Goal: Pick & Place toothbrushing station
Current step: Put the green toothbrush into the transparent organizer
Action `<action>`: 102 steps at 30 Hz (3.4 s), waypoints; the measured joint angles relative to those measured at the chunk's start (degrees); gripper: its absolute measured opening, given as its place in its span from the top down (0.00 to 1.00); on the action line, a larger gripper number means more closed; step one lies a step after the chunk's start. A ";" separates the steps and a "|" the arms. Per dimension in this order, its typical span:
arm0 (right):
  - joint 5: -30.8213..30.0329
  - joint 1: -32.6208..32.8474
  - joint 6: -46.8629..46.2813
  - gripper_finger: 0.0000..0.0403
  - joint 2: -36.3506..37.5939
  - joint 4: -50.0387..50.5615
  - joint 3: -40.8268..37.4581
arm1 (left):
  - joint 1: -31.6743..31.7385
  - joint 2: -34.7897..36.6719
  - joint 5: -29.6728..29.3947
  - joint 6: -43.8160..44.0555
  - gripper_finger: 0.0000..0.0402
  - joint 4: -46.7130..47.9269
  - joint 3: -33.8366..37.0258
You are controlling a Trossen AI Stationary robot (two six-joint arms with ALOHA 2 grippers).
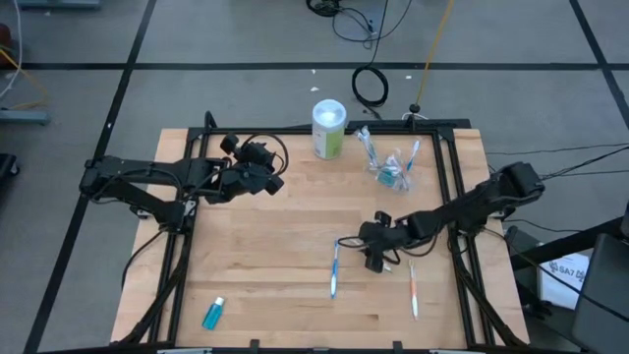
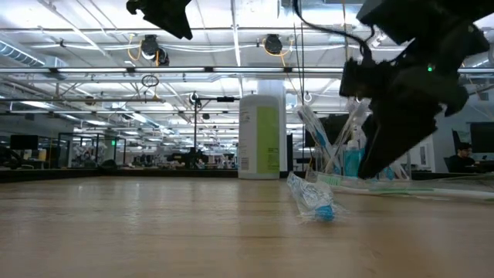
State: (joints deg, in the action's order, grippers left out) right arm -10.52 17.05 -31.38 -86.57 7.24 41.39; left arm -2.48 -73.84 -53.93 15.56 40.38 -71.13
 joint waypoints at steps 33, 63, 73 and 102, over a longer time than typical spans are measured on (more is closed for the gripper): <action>-2.71 -7.50 1.02 0.97 8.62 -4.37 -0.17 | 2.47 0.51 7.75 -11.40 0.60 0.02 0.00; -56.49 -22.40 51.52 1.00 30.37 -76.88 -30.52 | 4.66 2.71 11.54 -12.19 0.60 2.64 -0.04; -50.92 -28.34 43.57 1.00 24.04 -74.58 -32.82 | 4.66 2.71 11.58 -12.07 0.60 2.67 -0.02; -64.47 -20.32 22.97 1.00 22.78 -50.27 -32.92 | 4.66 2.71 12.08 -12.10 0.60 3.10 0.00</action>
State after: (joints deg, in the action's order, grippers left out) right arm -74.99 -3.27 -8.42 -63.79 -43.03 8.47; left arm 2.17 -71.13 -41.85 3.46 43.48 -71.13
